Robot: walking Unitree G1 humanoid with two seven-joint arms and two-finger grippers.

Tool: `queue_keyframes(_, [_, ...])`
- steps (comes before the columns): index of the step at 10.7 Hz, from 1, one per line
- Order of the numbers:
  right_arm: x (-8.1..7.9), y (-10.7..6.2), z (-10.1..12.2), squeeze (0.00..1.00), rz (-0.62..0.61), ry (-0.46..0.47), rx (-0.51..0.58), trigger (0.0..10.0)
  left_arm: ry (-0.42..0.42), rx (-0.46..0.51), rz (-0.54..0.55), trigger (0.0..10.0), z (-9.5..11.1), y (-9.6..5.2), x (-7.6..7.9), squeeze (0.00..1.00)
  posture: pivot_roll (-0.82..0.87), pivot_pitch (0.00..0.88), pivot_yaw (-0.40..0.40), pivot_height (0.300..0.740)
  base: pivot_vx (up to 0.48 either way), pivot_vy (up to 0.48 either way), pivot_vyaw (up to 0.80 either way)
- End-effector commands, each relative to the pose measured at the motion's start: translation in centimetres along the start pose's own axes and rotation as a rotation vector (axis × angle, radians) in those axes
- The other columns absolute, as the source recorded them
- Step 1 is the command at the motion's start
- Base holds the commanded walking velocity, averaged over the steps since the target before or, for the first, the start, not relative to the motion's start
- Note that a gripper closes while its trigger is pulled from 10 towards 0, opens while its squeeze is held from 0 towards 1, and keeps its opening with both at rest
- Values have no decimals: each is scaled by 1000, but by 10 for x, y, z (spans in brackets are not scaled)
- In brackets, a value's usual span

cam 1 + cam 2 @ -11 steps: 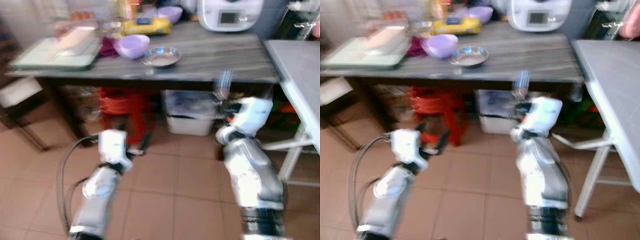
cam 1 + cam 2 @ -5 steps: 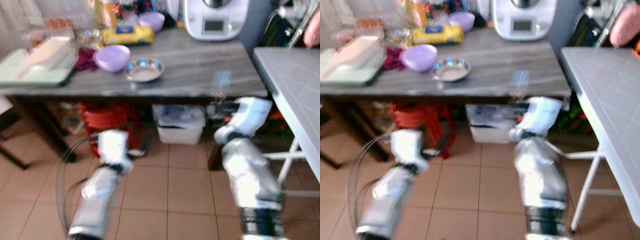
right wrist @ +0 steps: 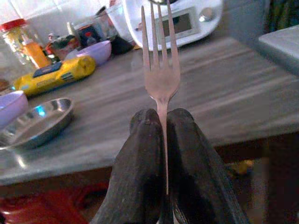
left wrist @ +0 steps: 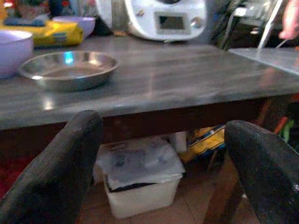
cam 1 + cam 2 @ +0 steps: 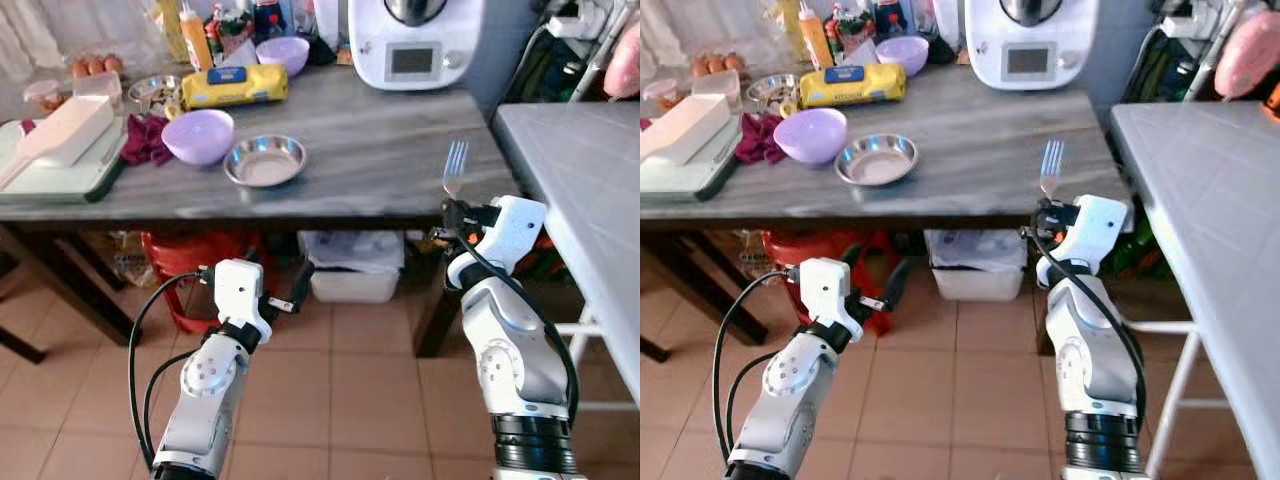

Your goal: Setting the table

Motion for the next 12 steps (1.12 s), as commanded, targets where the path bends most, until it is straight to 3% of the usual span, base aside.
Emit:
queue_keyframes(1, [-9,1,-1,0,27,6,-5,10000,15,-10,13,10000,-1,-3,-7,0,-55,134,68,740,307,0,0])
queue_keyframes(10, [-7,2,-3,0,23,5,-8,10000,10,-20,16,10000,-2,-2,-7,0,-52,129,67,740,305,0,0])
queue_keyframes(12, [-8,2,-3,0,26,5,-5,10000,-12,-24,29,10000,-2,-1,-7,0,-51,127,66,740,0,0,0])
Point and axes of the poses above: a point about 5 cm out from each wrist's last joint towards the gripper, its own y axis pointing out of the wrist towards the gripper, its own z axis along the axis of the wrist's last joint, x = y × z, the point moved 1 cm from there along y, pointing out of the wrist towards the gripper, and after that the axes turned 4 degrees about y, right-handed, at the moved point
